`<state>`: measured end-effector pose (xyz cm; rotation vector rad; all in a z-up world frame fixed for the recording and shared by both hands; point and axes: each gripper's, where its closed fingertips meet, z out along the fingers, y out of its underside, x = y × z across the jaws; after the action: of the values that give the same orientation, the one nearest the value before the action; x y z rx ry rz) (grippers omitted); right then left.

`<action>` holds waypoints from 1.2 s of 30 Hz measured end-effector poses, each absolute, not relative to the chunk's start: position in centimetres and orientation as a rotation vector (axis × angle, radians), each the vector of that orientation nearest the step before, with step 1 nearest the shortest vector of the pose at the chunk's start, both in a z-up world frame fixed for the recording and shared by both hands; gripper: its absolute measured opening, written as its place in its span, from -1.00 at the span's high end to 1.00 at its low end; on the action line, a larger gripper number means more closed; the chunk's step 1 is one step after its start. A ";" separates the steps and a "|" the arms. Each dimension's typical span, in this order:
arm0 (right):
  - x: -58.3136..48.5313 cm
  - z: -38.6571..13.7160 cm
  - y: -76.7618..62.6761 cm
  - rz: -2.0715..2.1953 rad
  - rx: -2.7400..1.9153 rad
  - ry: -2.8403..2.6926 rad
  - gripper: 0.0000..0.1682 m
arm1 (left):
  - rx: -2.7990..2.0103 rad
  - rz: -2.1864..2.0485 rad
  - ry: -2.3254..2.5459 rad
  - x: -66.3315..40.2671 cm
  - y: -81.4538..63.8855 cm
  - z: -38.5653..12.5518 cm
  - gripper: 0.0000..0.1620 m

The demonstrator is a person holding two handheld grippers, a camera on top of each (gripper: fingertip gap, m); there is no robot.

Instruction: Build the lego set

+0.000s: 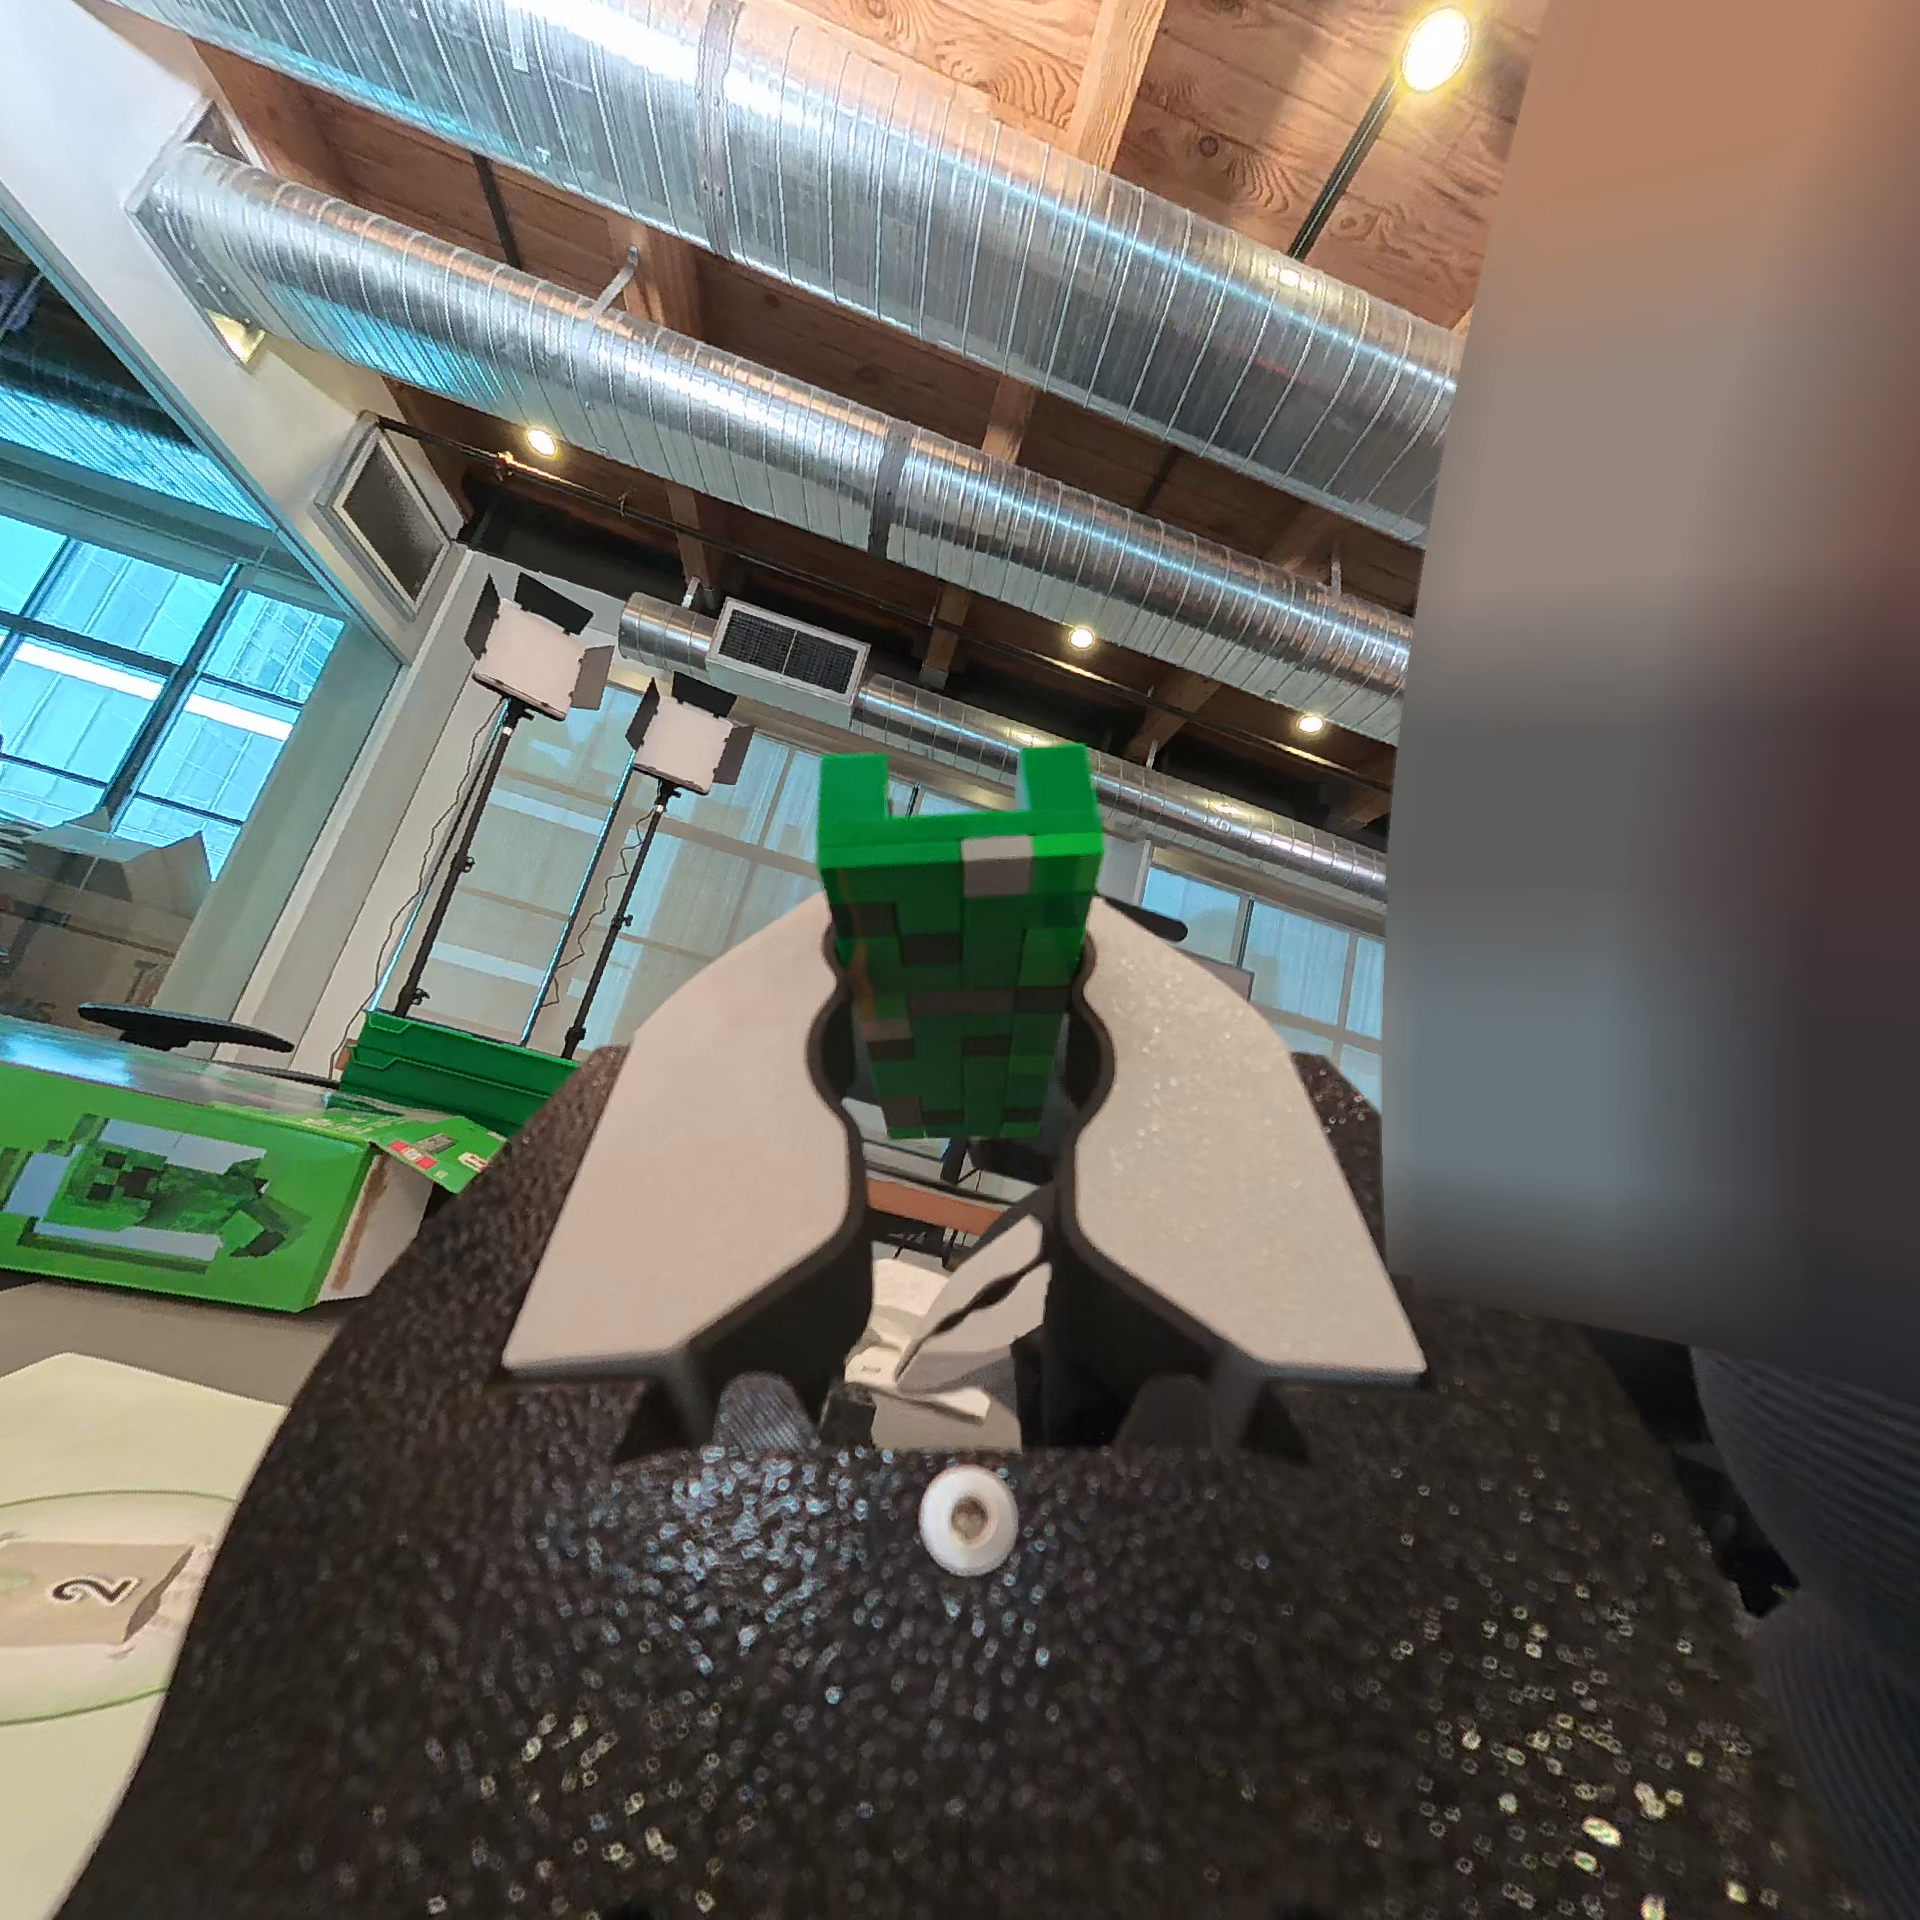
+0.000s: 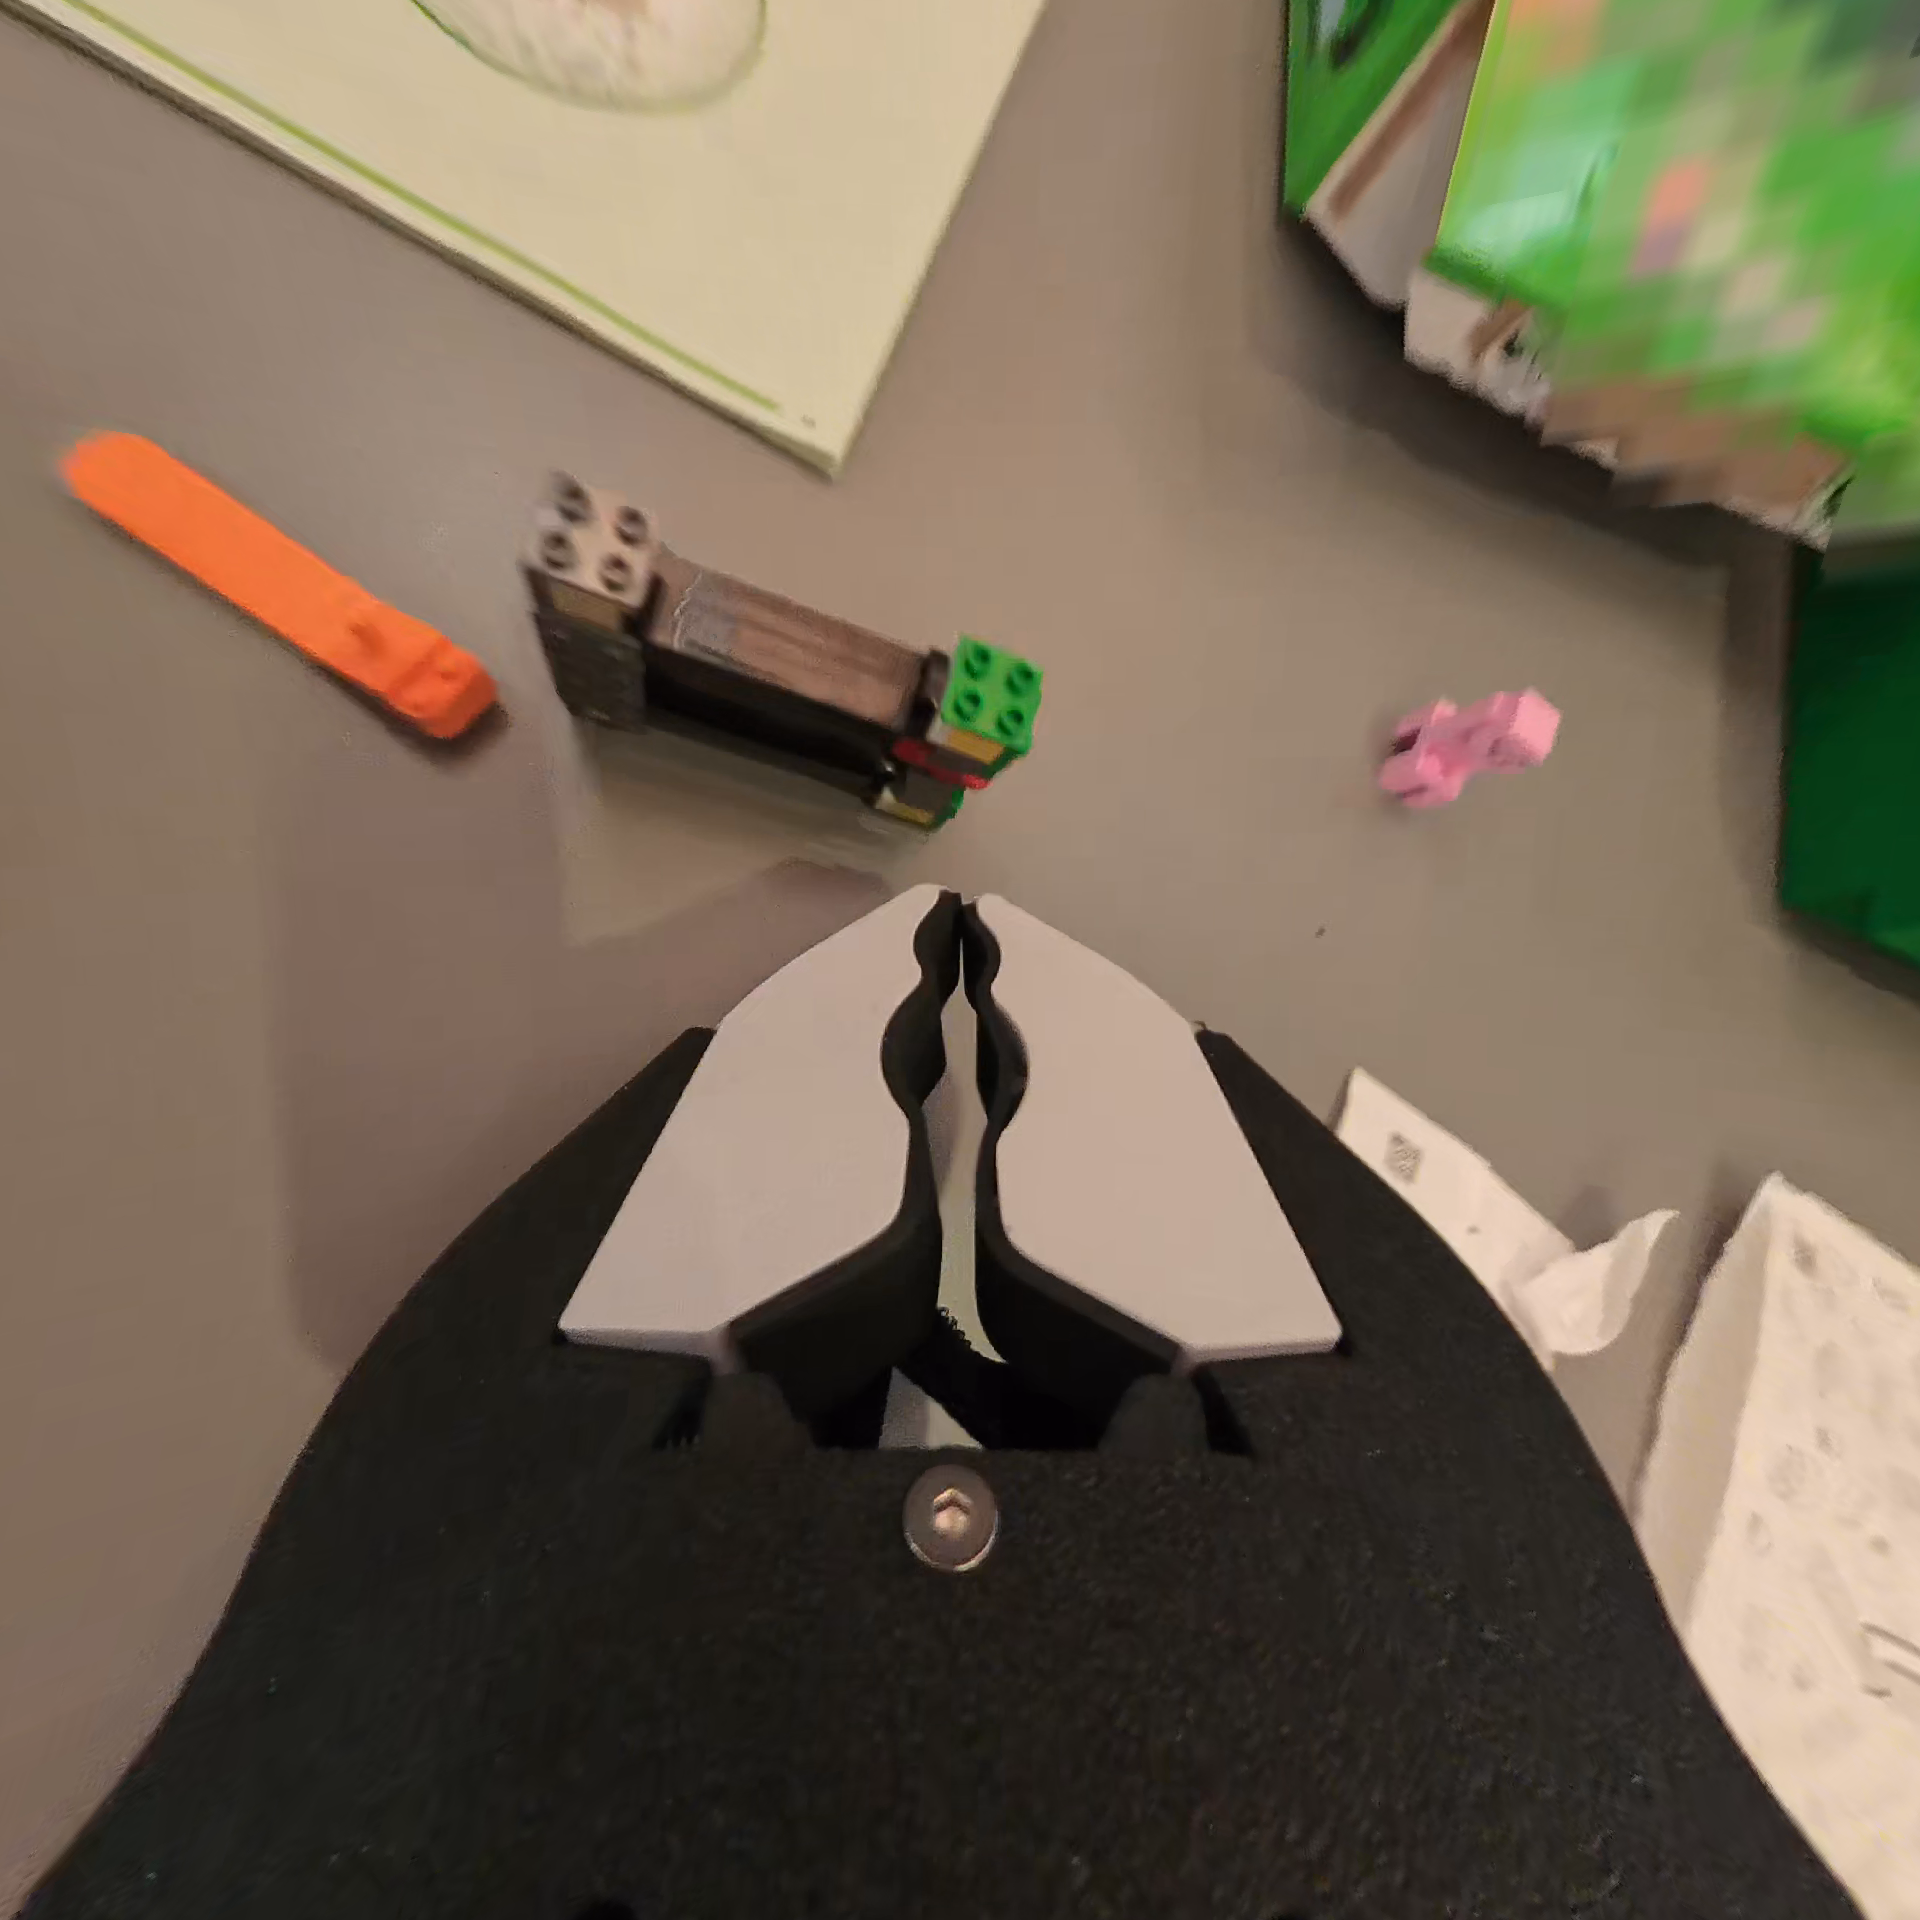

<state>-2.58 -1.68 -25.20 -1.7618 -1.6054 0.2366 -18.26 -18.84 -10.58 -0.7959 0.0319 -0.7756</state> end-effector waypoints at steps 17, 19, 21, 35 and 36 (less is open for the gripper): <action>-10.7 -25.4 -6.1 0.104 -1.781 -2.520 1.00 | -0.844 -0.700 0.058 -18.6 -19.1 -10.7 0.55; -10.1 -25.5 -6.2 0.066 -1.751 -2.567 1.00 | -0.840 -0.700 0.053 -18.8 -19.2 -10.6 0.55; -9.6 -25.5 -6.5 0.058 -1.727 -2.602 1.00 | -0.835 -0.707 0.049 -18.8 -19.2 -10.6 0.55; -3.7 -26.9 -3.1 0.228 -2.087 -1.837 1.00 | -0.811 -0.732 0.038 -18.8 -19.3 -10.5 0.55; -3.5 -27.7 -2.7 0.228 -2.091 -1.801 1.00 | -0.814 -0.732 0.041 -18.7 -19.2 -10.5 0.55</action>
<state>-3.49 -2.73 -27.68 -2.0912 -1.8010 0.2277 -18.69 -19.22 -10.53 -0.8135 0.0412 -0.7321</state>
